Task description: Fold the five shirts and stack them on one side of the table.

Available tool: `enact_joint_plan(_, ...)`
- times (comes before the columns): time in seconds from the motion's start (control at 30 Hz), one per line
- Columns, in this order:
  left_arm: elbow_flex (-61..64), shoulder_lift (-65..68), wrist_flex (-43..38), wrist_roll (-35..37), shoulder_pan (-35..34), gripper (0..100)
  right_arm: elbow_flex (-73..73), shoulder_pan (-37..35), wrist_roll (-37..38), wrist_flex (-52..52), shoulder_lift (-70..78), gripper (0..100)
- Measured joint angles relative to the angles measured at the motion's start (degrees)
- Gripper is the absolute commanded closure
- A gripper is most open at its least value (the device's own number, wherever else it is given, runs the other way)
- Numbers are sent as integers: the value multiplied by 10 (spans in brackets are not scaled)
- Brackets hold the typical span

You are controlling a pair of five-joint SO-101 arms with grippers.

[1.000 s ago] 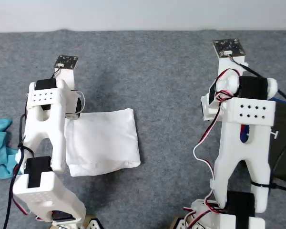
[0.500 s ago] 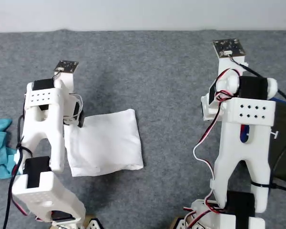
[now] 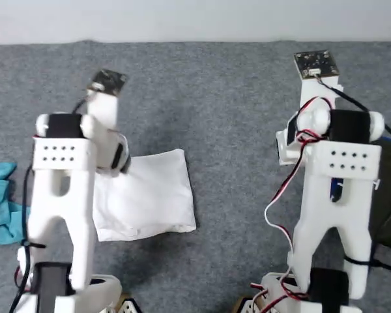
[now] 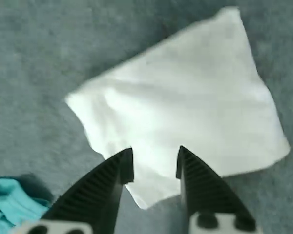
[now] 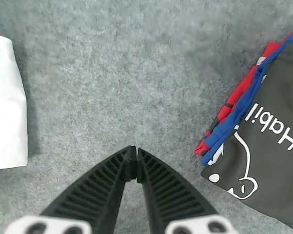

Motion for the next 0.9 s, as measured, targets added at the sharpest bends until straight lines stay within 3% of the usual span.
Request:
enact_joint_plan(0.23,156,30,-18,-39,34,845,11,0,0,0,-18,990)
enact_joint_plan(0.43,225,83,-60,-71,11,844,47,0,0,0,-18,990)
enact_joint_plan(0.67,222,168,-69,-81,-13,844,47,0,0,0,-18,990)
enact_joint_plan(0.9,148,108,-2,-81,-24,842,47,0,0,0,-18,990)
